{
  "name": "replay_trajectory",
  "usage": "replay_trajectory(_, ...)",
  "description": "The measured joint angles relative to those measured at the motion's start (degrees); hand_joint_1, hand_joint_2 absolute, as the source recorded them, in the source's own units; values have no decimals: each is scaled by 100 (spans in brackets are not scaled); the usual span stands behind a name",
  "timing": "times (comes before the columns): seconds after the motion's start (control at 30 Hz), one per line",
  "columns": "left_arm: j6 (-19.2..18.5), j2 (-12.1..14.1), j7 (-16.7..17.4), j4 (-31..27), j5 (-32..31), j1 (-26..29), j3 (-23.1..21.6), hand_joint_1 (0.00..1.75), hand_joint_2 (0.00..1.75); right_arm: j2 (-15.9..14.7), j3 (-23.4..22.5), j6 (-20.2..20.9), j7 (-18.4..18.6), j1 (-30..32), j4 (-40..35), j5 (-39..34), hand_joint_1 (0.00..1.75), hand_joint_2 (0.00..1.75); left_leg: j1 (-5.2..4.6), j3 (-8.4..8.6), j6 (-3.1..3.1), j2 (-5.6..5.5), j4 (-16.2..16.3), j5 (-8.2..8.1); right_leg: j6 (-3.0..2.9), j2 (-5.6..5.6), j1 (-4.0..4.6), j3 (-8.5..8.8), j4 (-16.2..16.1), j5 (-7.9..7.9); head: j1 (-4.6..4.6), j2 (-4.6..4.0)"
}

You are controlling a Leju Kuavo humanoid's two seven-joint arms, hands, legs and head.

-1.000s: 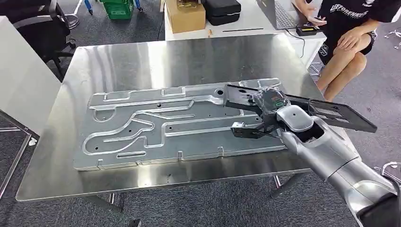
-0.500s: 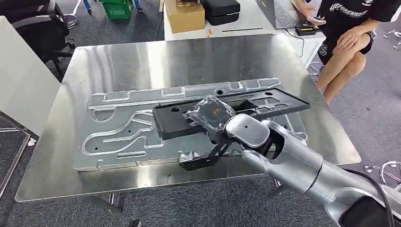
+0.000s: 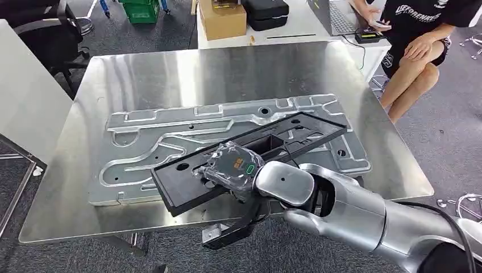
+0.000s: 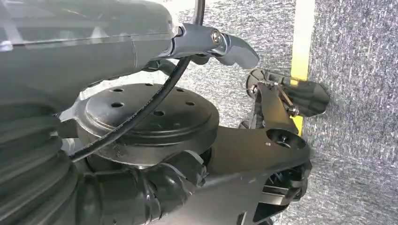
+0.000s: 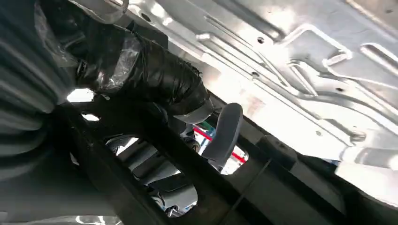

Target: Take the parts from the cabinet and place them on the table.

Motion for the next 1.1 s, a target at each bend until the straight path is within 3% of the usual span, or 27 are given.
replay_trajectory(0.73, 66, 0, -48, 0, 109, 2, -7, 0, 175, -74, 557, 39, -9, -226, -413, -418, 175, 175, 0, 1, 0, -1, 0, 0, 0, -1, 0, 2, -1, 0, 0, 0)
replay_trajectory(0.87, 77, 0, -48, 0, 118, 2, -7, 0, 175, -74, 593, 79, -9, -271, -431, -512, 175, 175, -28, -6, 22, -1, 28, -16, 24, -2, -13, 8, -18, 10, 0, 0)
replay_trajectory(0.97, 79, 0, -48, 0, 166, 2, -7, 0, 175, -74, 606, 96, -9, -300, -474, -579, 175, 175, -40, -12, 48, -1, 40, -28, 62, -1, -43, 16, -37, 18, 0, 0)
replay_trajectory(1.0, 81, 0, -46, 0, 173, -2, -7, 0, 175, -72, 606, 101, -9, -317, -483, -597, 175, 175, -44, -40, 78, 1, 1, -87, 98, 1, -46, 37, -95, -16, -2, 0)
replay_trajectory(1.03, 83, 2, -42, 0, 186, -1, -7, 0, 175, -74, 608, 107, -9, -321, -492, -610, 175, 175, -9, -17, 154, -5, -49, -113, 152, 4, -33, 30, 76, 87, -2, 0)
replay_trajectory(1.07, 83, 2, -33, 0, 210, 3, -7, 0, 175, -74, 608, 114, -7, -336, -509, -621, 175, 175, 1, 113, 209, -12, -83, -129, 169, 2, -36, 31, 121, 98, 4, 0)
replay_trajectory(1.1, 85, 0, -31, 0, 219, 19, -7, 0, 175, -74, 608, 122, -4, -354, -518, -634, 175, 175, 1, 174, 226, -5, -102, -112, 146, -20, -41, -53, 264, 47, 13, 0)
